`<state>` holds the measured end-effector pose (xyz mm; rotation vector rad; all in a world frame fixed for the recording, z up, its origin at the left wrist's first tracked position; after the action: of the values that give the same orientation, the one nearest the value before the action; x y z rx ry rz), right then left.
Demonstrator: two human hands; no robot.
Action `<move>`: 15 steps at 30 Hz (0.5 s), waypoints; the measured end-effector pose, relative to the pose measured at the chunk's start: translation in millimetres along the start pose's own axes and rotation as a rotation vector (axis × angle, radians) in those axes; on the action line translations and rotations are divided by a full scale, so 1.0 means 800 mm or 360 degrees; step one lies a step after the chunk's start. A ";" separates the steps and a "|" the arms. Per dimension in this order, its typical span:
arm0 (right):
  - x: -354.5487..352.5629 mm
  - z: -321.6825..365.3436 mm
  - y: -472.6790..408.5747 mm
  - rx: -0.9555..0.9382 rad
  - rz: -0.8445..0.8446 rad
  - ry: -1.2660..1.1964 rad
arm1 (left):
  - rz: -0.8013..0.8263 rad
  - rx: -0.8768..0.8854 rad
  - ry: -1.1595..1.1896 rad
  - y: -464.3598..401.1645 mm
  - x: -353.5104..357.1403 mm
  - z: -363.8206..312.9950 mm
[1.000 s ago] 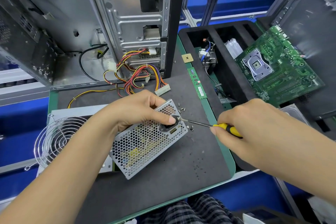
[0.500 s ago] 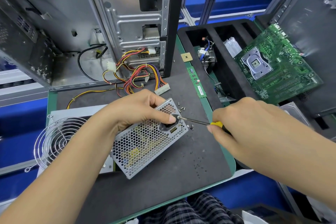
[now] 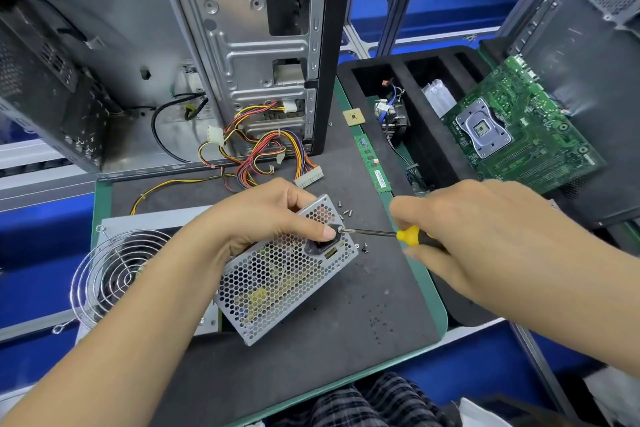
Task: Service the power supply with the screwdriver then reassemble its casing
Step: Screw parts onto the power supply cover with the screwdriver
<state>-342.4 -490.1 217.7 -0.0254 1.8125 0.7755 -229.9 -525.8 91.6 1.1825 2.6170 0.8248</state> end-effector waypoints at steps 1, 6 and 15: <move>-0.001 0.000 0.001 0.0004 -0.0024 0.0024 | -0.0007 -0.0005 -0.0007 0.000 0.001 0.001; 0.022 0.007 -0.007 -0.0030 0.0113 -0.0092 | -0.0040 -0.0022 -0.0003 -0.001 0.003 0.005; 0.020 -0.014 0.001 0.0041 0.0015 -0.0217 | -0.0113 0.0008 -0.0047 0.000 0.002 -0.002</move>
<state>-358.1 -489.8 206.2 0.0518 1.6939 0.7430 -231.0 -525.2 93.0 1.0872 2.6225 0.7821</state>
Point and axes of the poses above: each hand's wrist, its own y-axis away from the middle knuckle, its own x-axis out of the palm, z = x × y, the point moved 10 cm from there along -y, towards the middle knuckle, and after that the axes turned 10 degrees about z, right-handed, at the moved point
